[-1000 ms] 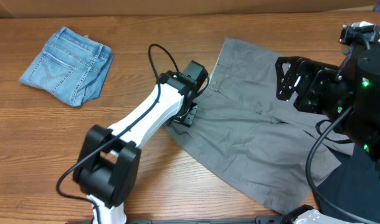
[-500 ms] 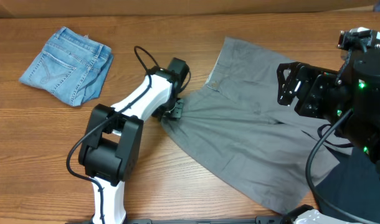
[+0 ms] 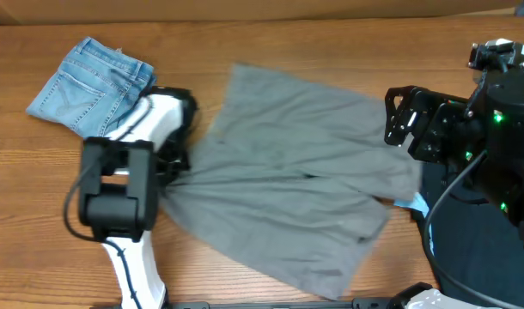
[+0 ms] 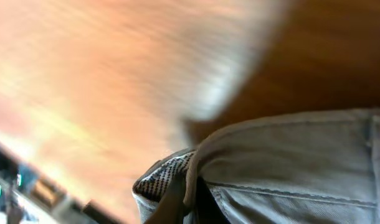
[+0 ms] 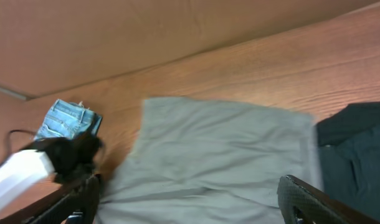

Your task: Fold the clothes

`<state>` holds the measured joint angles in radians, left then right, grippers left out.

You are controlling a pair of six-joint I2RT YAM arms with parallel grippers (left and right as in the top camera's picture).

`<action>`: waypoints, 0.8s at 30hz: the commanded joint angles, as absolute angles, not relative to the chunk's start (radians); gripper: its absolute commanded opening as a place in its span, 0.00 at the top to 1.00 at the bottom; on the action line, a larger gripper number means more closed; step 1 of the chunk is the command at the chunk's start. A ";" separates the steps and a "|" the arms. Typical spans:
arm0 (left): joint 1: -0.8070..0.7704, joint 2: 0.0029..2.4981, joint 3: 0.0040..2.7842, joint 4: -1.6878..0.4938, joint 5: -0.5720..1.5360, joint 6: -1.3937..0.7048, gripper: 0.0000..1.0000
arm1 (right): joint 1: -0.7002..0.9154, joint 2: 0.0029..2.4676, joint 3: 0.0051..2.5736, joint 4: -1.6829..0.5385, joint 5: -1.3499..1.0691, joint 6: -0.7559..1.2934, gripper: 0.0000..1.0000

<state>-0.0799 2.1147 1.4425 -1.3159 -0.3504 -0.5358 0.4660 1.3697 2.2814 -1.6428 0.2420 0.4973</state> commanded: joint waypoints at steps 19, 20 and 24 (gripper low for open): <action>-0.021 1.603 1.438 -1.077 0.117 -0.105 0.00 | 0.425 1.468 2.291 -1.681 0.230 0.498 0.06; -0.031 1.603 1.438 -1.049 0.146 -0.105 0.00 | 0.425 1.464 2.291 -1.679 0.230 0.498 0.06; -0.076 1.626 1.438 -0.920 0.166 -0.041 0.01 | 0.425 1.451 2.291 -1.674 0.230 0.498 0.06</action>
